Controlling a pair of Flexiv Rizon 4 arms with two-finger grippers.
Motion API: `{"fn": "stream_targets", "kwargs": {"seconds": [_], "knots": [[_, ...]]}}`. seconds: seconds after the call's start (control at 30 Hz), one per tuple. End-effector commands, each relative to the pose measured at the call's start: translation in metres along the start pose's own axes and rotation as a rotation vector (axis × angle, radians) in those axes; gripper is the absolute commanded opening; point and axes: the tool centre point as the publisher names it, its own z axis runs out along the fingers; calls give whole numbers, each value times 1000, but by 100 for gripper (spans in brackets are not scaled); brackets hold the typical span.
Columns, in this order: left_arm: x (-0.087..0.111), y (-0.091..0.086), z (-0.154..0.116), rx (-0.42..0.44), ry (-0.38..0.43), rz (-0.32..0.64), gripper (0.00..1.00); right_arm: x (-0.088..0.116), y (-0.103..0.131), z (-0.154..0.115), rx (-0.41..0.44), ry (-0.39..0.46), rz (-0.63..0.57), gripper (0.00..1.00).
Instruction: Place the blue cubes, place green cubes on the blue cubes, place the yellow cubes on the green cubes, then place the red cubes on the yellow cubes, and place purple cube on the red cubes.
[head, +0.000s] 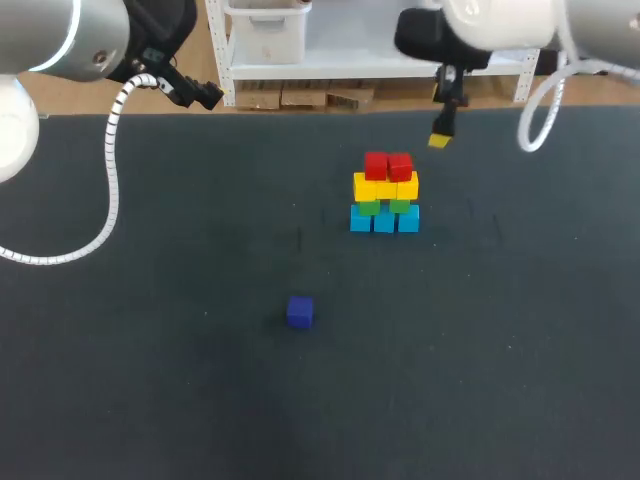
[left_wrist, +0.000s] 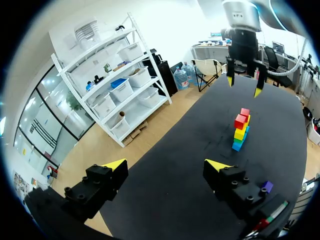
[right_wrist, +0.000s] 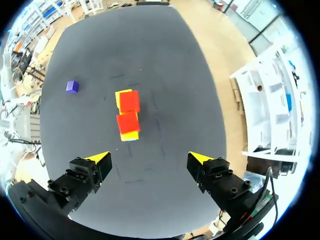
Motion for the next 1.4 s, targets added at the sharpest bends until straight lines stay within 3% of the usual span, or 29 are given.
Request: {"fn": "stream_targets", "kwargs": {"seconds": [0.03,0.37,0.67,1.4], "knots": [[0,1,0,4,-2,1,100,26,7,-22,106,-87,21,100],[0,1,0,4,-2,1,100,60,-5,-53,201,-176,100,100],[0,1,0,4,-2,1,100,74,-9,-80,311,-266,113,100],[0,1,0,4,-2,1,100,116,-19,-107,417,-280,230,100]]}}
